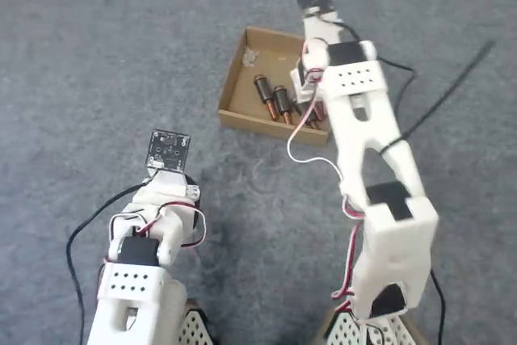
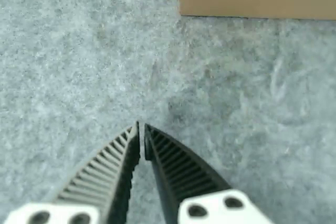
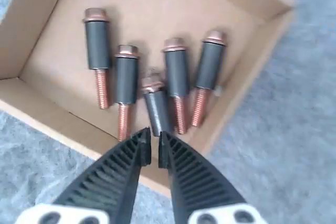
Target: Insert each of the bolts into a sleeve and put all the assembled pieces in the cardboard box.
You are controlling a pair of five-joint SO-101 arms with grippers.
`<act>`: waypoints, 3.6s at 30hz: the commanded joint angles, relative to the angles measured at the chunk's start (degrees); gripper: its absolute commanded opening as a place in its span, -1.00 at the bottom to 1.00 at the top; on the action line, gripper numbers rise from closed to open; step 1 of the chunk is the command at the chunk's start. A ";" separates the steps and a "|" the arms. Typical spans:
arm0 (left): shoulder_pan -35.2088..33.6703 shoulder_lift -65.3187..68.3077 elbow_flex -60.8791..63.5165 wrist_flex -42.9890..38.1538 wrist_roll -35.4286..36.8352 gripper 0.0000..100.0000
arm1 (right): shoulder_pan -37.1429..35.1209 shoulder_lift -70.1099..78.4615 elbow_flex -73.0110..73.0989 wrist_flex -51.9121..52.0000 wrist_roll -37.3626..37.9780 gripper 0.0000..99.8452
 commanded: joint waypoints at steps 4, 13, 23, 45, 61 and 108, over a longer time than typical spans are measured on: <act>-0.70 -4.13 -0.04 -1.32 1.23 -0.98 | 4.09 -21.67 21.63 -13.41 0.09 -0.99; -0.44 -34.73 7.08 13.98 1.41 -0.98 | 4.62 -45.85 62.51 -37.93 0.35 -0.99; -0.18 -31.38 7.08 13.63 1.41 -0.98 | 10.07 -63.25 91.78 -60.79 0.26 -0.99; 0.18 -31.30 7.08 17.76 1.05 -0.98 | 1.54 -99.82 119.30 -50.95 0.62 -0.99; 0.18 -31.65 6.81 28.40 1.23 -0.98 | -11.21 -126.55 118.86 1.27 0.44 -0.99; 0.18 -31.65 6.81 28.40 1.23 -0.98 | -11.21 -126.20 118.86 1.98 0.53 -0.99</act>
